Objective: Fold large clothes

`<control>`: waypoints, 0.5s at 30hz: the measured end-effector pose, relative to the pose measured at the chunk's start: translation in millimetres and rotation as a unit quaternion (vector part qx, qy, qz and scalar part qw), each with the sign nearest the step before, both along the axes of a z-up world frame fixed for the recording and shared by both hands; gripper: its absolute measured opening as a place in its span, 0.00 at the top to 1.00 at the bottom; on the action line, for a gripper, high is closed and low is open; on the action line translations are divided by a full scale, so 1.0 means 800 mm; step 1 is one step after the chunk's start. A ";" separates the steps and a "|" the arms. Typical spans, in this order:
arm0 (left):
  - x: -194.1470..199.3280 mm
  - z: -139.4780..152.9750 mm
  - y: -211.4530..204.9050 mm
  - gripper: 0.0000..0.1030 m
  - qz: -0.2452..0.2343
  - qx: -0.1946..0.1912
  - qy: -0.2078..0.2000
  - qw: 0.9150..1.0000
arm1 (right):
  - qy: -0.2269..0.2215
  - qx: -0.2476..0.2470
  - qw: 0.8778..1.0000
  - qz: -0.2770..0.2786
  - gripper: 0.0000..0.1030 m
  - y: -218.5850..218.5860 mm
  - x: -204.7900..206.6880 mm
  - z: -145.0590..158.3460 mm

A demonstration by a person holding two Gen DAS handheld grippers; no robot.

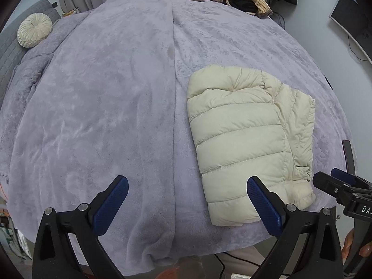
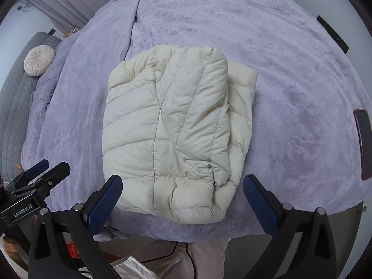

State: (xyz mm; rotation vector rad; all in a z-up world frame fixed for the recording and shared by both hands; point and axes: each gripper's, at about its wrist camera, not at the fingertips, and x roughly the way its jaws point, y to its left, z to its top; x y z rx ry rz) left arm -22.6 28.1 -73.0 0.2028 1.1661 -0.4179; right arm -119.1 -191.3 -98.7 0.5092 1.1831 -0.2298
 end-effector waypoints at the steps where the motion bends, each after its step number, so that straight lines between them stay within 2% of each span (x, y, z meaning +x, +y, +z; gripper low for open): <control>1: -0.001 0.004 0.002 0.01 -0.002 -0.007 -0.004 1.000 | -0.006 -0.012 1.000 -0.007 0.00 0.000 -0.002 0.005; 8: 0.000 0.025 0.007 0.01 -0.003 -0.005 -0.007 1.000 | -0.019 -0.109 0.994 -0.021 0.00 0.011 -0.003 0.054; 12: -0.002 0.041 0.010 0.01 0.003 -0.003 -0.009 1.000 | -0.038 -0.098 0.994 -0.034 0.00 0.011 -0.006 0.084; 15: -0.004 0.053 0.013 0.01 0.006 -0.006 -0.003 1.000 | -0.030 -0.092 0.994 -0.059 0.00 0.006 -0.008 0.096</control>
